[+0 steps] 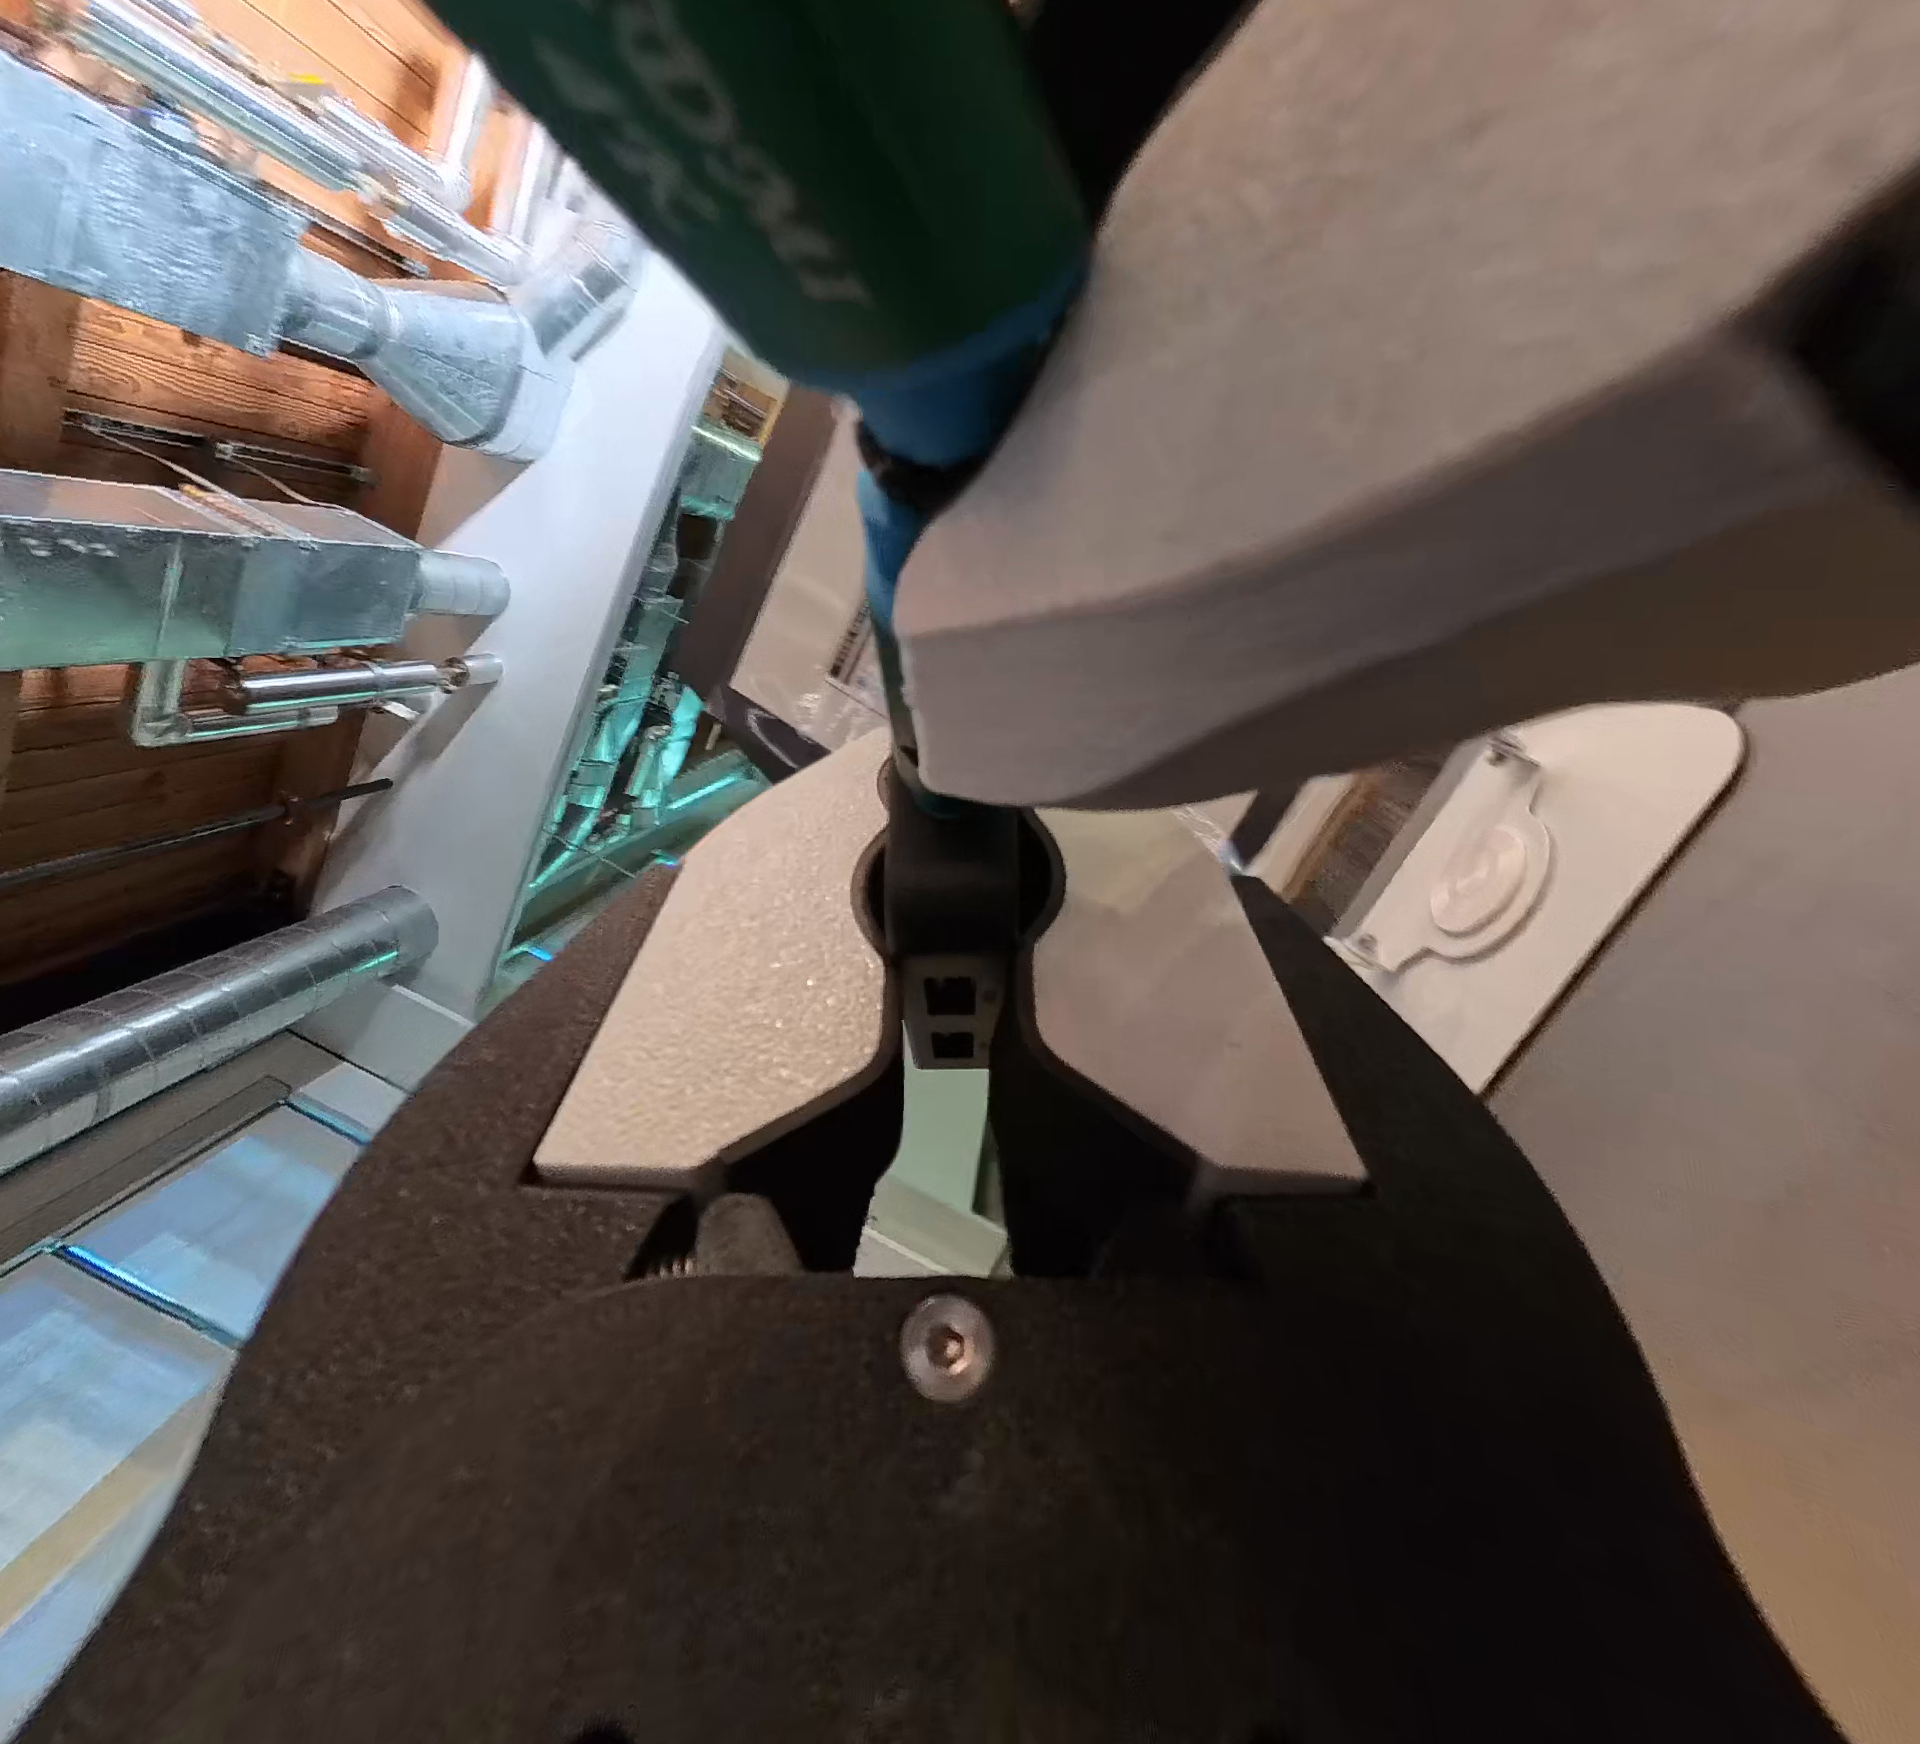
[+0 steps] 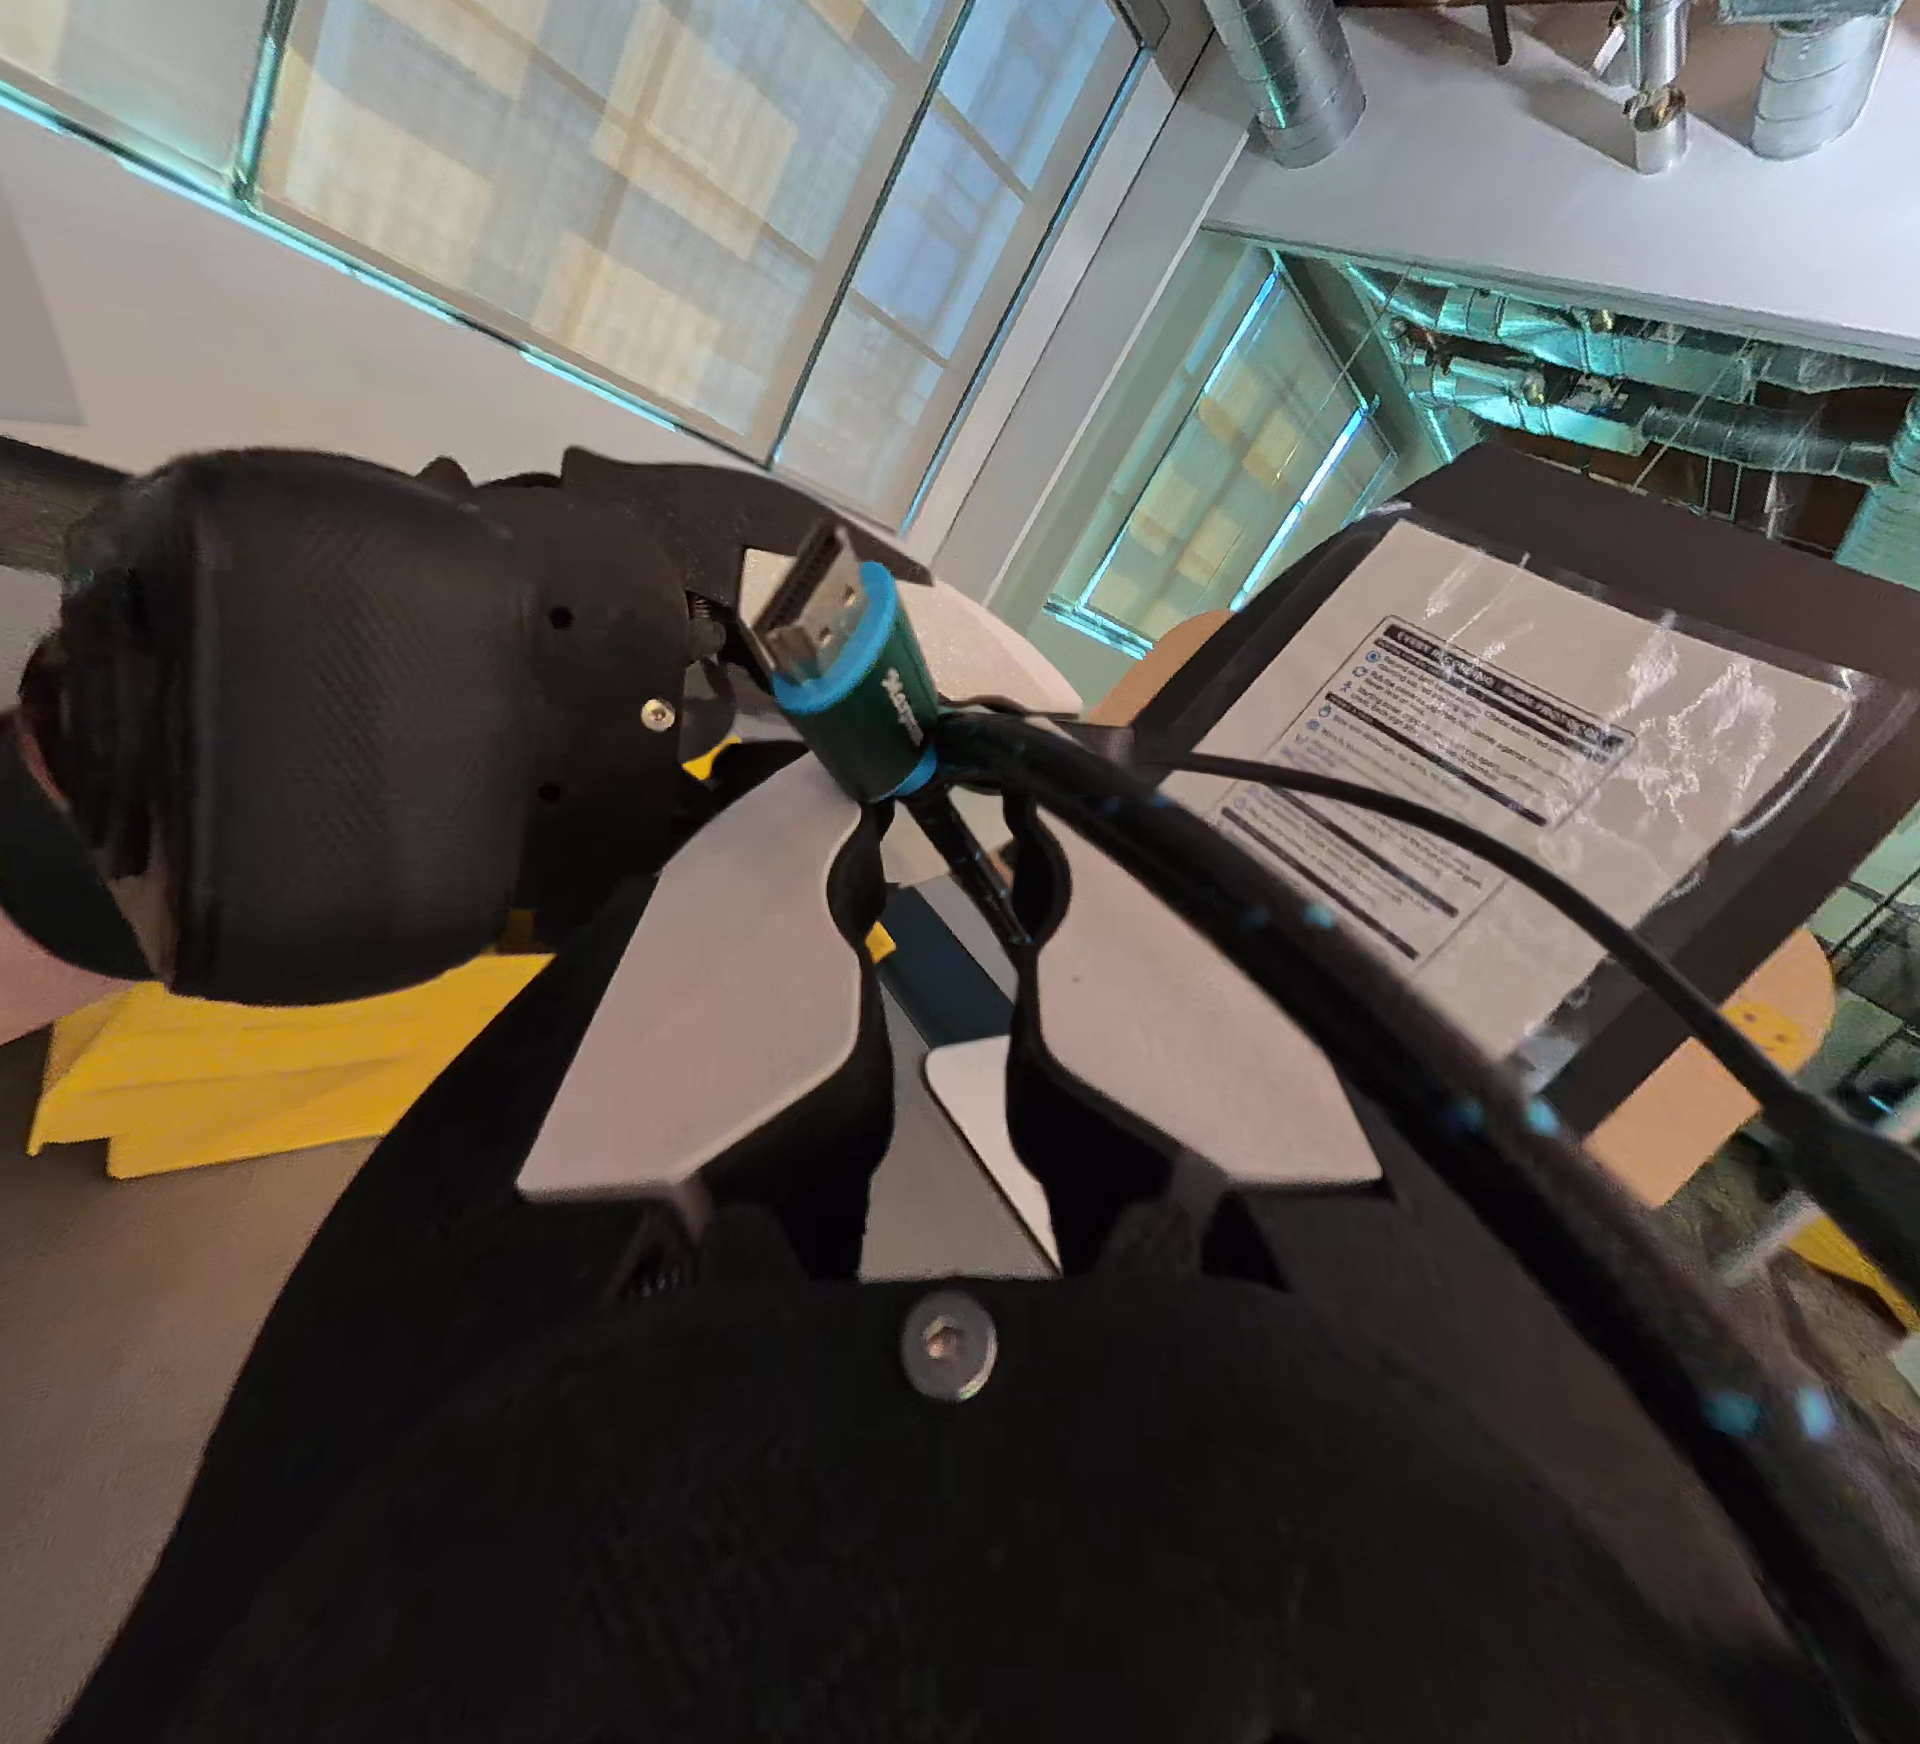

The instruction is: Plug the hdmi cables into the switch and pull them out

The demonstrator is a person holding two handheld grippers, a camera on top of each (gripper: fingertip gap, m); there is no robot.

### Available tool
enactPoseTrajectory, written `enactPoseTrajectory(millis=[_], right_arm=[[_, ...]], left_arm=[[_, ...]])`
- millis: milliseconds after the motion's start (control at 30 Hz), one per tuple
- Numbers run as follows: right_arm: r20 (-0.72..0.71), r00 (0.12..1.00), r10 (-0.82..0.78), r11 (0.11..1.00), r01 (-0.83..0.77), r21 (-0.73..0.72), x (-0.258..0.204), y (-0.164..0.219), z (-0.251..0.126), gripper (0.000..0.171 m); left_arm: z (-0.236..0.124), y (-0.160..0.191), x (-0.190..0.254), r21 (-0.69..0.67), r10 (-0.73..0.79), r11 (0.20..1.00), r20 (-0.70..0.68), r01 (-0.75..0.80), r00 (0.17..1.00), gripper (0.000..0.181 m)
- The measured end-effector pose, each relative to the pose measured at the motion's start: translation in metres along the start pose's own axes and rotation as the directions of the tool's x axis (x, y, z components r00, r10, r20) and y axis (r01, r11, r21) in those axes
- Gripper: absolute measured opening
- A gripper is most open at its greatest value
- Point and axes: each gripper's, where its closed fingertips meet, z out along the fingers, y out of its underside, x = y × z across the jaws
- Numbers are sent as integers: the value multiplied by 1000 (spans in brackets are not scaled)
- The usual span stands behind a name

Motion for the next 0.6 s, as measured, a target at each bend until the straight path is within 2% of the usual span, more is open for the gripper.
enactPoseTrajectory(millis=[100,200,267,333,433,500,600], right_arm=[[5,1000,-9,999,9,-31,3,5,3,24],[92,996,-23,995,31,-93,-4,8,1,28],[186,982,-27,984,60,-170,-13,12,-7,30],[309,950,-40,963,119,-241,-29,15,-20,25],[532,846,-28,910,242,-336,-59,14,-61,24],[597,798,-81,926,281,-251,-71,-11,-87,26],[507,839,-197,974,227,2,-59,-66,-109,25]], left_arm=[[5,4,4,-5,-9,1000,-34,9,999,13],[6,11,2,-23,-25,999,-53,24,998,13],[6,20,-2,-42,-42,998,-62,40,997,13],[6,31,-9,-57,-30,998,-46,27,998,14],[-1,33,6,36,106,994,-148,-102,983,14],[-11,25,30,145,199,975,-248,-167,948,14],[-20,9,57,227,223,963,-357,-147,907,15]])
